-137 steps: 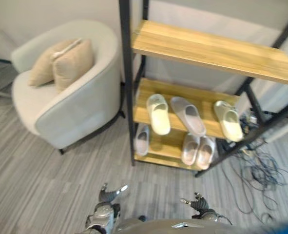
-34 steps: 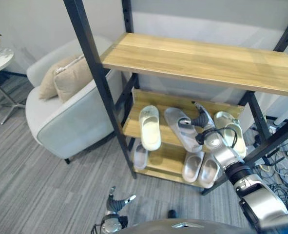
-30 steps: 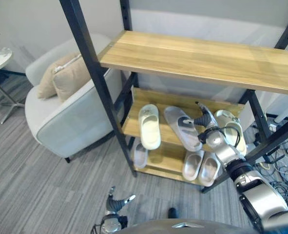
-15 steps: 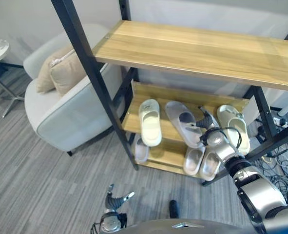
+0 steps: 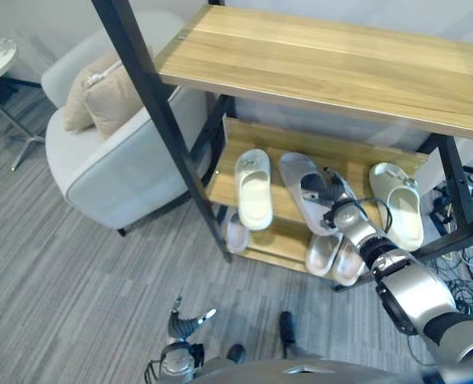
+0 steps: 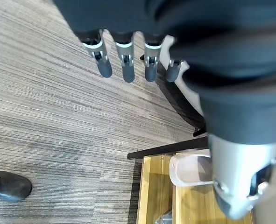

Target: Arrange the slippers neatly on the shoe rack.

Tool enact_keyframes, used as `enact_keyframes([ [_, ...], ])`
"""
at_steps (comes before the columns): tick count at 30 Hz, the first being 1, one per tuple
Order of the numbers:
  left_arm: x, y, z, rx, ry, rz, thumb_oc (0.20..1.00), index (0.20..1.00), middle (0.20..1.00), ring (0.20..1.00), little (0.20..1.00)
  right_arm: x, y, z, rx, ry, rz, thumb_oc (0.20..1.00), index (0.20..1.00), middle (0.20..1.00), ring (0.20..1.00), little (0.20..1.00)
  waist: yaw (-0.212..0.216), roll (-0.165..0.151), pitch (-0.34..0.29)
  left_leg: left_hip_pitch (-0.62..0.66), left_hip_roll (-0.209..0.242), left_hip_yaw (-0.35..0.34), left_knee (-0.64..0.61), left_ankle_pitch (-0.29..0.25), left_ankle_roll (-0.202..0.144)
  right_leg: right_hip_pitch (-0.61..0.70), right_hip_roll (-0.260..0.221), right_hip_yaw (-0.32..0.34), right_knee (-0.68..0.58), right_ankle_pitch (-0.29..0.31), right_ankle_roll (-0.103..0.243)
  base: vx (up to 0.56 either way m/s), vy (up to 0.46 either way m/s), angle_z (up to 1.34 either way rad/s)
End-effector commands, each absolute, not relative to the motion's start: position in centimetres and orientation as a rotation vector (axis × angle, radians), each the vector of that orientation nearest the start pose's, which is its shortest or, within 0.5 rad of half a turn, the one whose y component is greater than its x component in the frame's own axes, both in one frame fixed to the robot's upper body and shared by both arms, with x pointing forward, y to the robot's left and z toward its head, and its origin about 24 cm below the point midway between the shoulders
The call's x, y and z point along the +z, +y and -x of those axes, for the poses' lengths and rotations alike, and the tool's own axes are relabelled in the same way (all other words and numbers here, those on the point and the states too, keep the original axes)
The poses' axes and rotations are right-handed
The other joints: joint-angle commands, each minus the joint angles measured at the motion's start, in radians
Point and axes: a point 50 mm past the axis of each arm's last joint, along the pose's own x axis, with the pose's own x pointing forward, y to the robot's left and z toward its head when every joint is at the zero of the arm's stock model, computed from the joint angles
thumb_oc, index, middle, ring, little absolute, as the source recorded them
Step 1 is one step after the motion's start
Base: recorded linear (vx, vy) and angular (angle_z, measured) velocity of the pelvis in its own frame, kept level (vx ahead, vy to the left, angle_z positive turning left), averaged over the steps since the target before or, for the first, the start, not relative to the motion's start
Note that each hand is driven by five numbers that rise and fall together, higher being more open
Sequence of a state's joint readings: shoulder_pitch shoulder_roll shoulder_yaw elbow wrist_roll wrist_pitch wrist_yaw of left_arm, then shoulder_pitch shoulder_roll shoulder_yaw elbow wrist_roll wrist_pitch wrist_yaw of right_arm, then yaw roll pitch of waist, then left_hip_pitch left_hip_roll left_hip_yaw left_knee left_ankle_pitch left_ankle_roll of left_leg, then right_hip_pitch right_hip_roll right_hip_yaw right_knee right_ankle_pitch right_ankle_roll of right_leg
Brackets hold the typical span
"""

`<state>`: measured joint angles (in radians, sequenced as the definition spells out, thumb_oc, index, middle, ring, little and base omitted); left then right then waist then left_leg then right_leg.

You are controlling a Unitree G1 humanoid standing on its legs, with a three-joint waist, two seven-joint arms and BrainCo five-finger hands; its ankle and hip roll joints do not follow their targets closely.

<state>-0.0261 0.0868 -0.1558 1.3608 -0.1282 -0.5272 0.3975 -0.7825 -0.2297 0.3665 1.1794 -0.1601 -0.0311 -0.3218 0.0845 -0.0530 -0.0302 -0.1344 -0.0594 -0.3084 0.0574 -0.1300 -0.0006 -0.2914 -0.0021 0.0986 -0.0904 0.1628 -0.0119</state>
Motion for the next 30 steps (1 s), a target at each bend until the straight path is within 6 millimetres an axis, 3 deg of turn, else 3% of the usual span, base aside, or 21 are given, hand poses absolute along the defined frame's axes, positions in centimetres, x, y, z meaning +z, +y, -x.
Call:
enact_keyframes([
  [1,-15.3,16.0,-11.1,0.317,0.817,-0.185,1.0,1.0,1.0,1.0,1.0,8.2,-16.1,-39.4,-0.161,0.074,0.705,1.0,1.0,1.0,1.0,1.0,0.032,0.006,0.048,-0.031,0.033,-0.019,-0.145,0.192,-0.051,0.144,0.011,-0.051,0.003,-0.112,0.015,0.0,0.0,0.0],
  [5,-15.2,15.8,-11.3,0.316,0.81,-0.181,1.0,1.0,1.0,1.0,1.0,8.7,-16.3,-39.7,-0.203,0.065,0.709,1.0,1.0,1.0,1.0,1.0,0.038,0.006,0.054,-0.041,0.032,-0.021,-0.145,0.195,-0.052,0.138,0.01,-0.051,0.003,-0.112,0.016,0.0,0.0,0.0],
  [6,-15.2,15.8,-11.4,0.315,0.806,-0.184,1.0,1.0,1.0,1.0,1.0,8.7,-16.6,-39.8,-0.222,0.075,0.721,0.62,0.62,0.62,0.62,0.62,0.041,0.006,0.056,-0.044,0.03,-0.023,-0.145,0.196,-0.052,0.136,0.009,-0.054,0.003,-0.112,0.017,0.01,0.014,0.04],
  [8,-15.2,15.8,-11.4,0.313,0.806,-0.185,1.0,1.0,1.0,1.0,1.0,8.8,-16.7,-39.8,-0.23,0.078,0.722,0.244,0.244,0.244,0.244,0.244,0.042,0.006,0.056,-0.045,0.029,-0.024,-0.145,0.196,-0.052,0.137,0.009,-0.054,0.003,-0.113,0.017,0.01,0.012,0.05],
  [9,-15.2,15.7,-11.4,0.312,0.808,-0.186,1.0,1.0,1.0,1.0,1.0,8.3,-17.1,-39.5,-0.241,0.096,0.732,0.2,0.2,0.2,0.2,0.2,0.045,0.006,0.056,-0.044,0.028,-0.025,-0.145,0.197,-0.051,0.138,0.009,-0.055,0.003,-0.114,0.018,0.02,0.008,0.05],
  [18,-15.3,15.1,-11.6,0.28,0.82,-0.128,1.0,1.0,1.0,1.0,1.0,6.6,-17.8,-38.7,-0.275,0.15,0.747,0.2,0.2,0.2,0.2,0.2,0.056,0.007,0.06,-0.043,0.027,-0.031,-0.145,0.198,-0.052,0.145,0.008,-0.056,0.003,-0.121,0.021,0.0,0.001,0.01],
  [24,-15.2,14.6,-12.3,0.266,0.819,-0.128,1.0,1.0,1.0,1.0,1.0,5.7,-18.9,-37.3,-0.445,0.06,0.8,0.2,0.2,0.2,0.2,0.2,0.049,0.014,0.065,-0.037,0.03,-0.019,-0.145,0.196,-0.051,0.15,0.01,-0.046,0.003,-0.118,0.024,0.0,0.004,0.01],
  [30,-14.8,15.4,-13.1,0.34,0.781,-0.112,1.0,1.0,1.0,1.0,1.0,4.0,-19.8,-35.0,-0.529,-0.067,0.677,0.2,0.2,0.2,0.2,0.2,0.026,0.021,0.066,-0.014,0.036,0.0,-0.145,0.188,-0.05,0.164,0.01,-0.03,0.003,-0.119,0.026,0.0,0.004,-0.01],
])
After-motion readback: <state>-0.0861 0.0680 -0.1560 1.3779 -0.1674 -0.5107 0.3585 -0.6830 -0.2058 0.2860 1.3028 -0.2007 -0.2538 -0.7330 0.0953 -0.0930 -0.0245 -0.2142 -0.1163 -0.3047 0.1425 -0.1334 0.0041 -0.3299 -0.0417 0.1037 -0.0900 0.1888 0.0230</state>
